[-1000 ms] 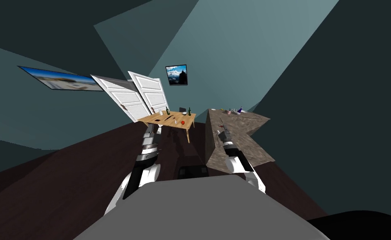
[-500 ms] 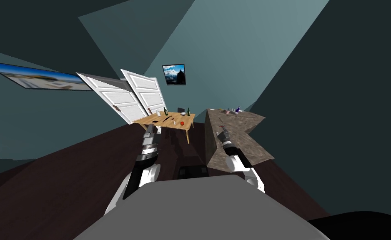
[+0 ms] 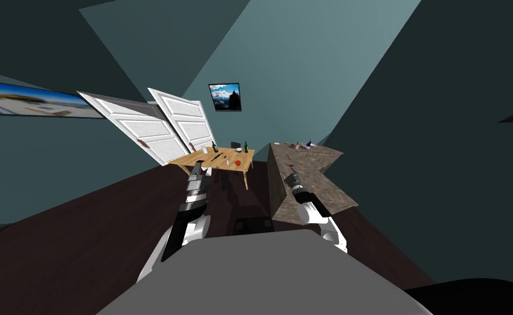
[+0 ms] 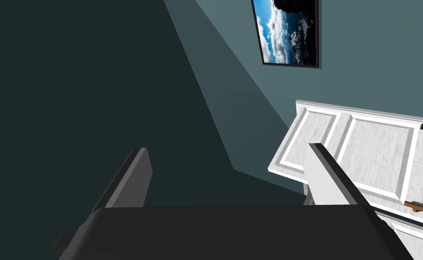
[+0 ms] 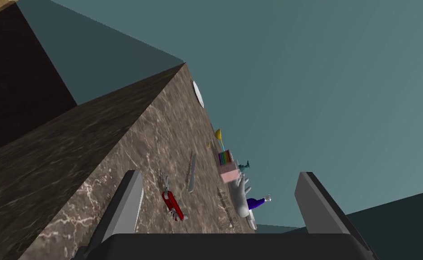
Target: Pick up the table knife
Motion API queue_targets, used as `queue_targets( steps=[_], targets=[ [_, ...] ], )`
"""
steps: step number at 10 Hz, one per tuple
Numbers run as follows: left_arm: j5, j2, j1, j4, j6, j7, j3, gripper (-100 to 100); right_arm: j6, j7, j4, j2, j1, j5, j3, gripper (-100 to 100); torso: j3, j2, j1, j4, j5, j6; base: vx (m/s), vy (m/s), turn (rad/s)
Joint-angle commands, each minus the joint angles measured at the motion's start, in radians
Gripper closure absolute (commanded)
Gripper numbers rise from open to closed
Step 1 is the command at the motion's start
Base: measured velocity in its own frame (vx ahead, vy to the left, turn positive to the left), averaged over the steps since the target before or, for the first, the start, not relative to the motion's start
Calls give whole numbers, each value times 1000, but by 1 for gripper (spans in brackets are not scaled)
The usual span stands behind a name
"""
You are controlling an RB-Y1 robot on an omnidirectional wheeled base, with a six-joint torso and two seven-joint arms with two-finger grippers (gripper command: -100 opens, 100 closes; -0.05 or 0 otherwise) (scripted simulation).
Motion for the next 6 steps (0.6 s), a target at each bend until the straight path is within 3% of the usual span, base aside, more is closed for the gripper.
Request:
queue_targets(
  steps=[1,6],
  targets=[
    [0,0,0,0,0,0,0,0,38,-15,2,0,-2,-12,-5,-100,0,0,0,0,0,0,42,60,-61],
    [0,0,0,0,0,0,0,0,173,-99,19,3,-24,-82,-47,-100,0,0,-1,0,0,0,48,47,-91]
  ],
)
